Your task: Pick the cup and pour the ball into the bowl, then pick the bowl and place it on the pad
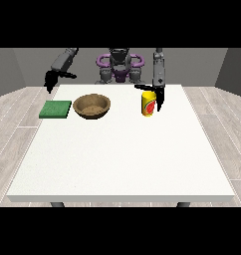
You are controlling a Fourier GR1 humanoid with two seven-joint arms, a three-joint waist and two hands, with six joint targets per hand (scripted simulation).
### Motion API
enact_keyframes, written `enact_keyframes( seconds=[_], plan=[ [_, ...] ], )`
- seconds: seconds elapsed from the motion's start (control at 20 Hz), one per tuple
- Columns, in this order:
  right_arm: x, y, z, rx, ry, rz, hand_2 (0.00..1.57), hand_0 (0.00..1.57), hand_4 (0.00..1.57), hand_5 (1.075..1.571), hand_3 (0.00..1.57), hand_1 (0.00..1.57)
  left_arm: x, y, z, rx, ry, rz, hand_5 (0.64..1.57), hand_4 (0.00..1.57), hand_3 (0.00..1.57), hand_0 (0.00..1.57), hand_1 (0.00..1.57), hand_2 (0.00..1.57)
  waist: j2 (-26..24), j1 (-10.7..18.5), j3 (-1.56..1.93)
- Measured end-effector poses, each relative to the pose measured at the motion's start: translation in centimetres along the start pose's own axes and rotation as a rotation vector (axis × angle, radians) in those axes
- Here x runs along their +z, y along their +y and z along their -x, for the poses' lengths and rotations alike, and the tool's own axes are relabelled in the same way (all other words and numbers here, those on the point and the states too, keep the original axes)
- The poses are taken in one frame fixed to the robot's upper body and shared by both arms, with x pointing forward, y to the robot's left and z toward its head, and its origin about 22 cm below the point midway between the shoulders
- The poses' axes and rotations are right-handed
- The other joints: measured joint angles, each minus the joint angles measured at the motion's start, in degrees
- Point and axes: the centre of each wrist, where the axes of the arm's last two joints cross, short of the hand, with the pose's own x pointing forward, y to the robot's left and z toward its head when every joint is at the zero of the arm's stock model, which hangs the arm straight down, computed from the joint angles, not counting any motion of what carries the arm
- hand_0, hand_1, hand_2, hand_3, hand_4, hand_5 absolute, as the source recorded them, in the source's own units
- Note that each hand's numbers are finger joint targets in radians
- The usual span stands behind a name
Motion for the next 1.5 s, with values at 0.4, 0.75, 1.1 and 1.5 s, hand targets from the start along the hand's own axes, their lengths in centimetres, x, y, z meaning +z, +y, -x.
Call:
enact_keyframes(
  seconds=[0.4,0.75,1.1,1.5],
  plan=[
    [-1.1,-0.5,-0.9,-0.017,-0.012,-0.024,0.00,0.00,0.00,1.559,0.00,0.00,0.2,1.8,1.5,-0.220,-0.007,-0.042,1.514,0.82,1.57,1.31,1.31,1.57,0.82,-2.22,0.03],
    [-2.2,-2.6,-3.1,-0.015,-0.071,-0.050,0.00,0.00,0.00,1.555,0.00,0.00,-1.7,2.0,1.2,-0.398,-0.092,-0.148,1.507,0.90,1.57,1.35,1.35,1.57,3.69,-5.83,0.30],
    [0.4,-6.7,-0.9,0.003,0.070,0.028,0.08,0.00,0.00,1.560,0.00,0.00,-2.1,-0.9,0.8,-0.556,-0.021,-0.043,1.536,1.02,1.57,1.39,1.39,1.57,-5.11,-2.20,0.19],
    [5.5,-9.7,2.2,0.018,0.249,0.149,0.00,0.00,0.00,1.557,0.00,0.00,-2.5,-6.5,-0.5,-0.764,0.024,0.164,1.568,1.07,1.57,1.36,1.36,1.57,-15.46,4.80,0.18]
  ],
)
